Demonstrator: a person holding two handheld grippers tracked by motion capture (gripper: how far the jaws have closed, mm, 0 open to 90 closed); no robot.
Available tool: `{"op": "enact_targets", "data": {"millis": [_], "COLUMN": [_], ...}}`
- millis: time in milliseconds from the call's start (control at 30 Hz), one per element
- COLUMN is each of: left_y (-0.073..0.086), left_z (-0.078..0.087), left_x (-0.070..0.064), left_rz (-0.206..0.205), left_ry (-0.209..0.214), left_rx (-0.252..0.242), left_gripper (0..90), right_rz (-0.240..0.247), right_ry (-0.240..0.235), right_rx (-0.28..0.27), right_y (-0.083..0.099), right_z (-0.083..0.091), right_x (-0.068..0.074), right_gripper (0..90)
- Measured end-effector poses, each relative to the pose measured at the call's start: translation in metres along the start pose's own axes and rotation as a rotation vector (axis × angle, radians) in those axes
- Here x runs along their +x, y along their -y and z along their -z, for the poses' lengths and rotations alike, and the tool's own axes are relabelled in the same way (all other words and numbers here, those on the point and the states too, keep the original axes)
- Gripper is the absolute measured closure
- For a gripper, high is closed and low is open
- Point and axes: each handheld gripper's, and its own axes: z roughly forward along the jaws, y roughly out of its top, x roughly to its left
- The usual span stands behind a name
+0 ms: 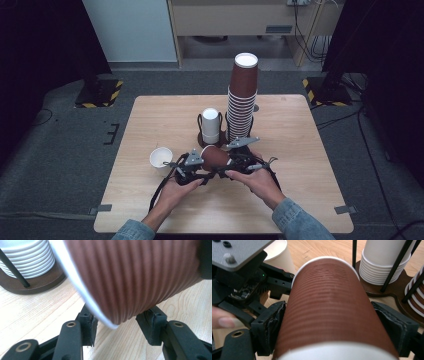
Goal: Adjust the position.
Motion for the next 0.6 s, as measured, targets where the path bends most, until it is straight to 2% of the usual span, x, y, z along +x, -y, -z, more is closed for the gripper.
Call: {"op": "enact_targets", "data": {"millis": [67, 600], "left_y": [-0.0007, -0.0016], "left_z": [0.0017, 0.0053], "left_x": [0.0011, 0.0031], "left_rz": [0.001, 0.005], "left_ry": [-0.016, -0.058], "left_rx": [-0.009, -0.016], "left_gripper": [52.2, 53.2], "right_rz": [0.003, 0.021], "right_ry": [0.0, -0.008], "right_rx": [0.005, 0.022], "right_y": [0.0025, 0.0106], "right_z": [0.0024, 0.0065], "right_x": [-0.0019, -0.0028], "right_gripper": [16.3, 16.7]}}
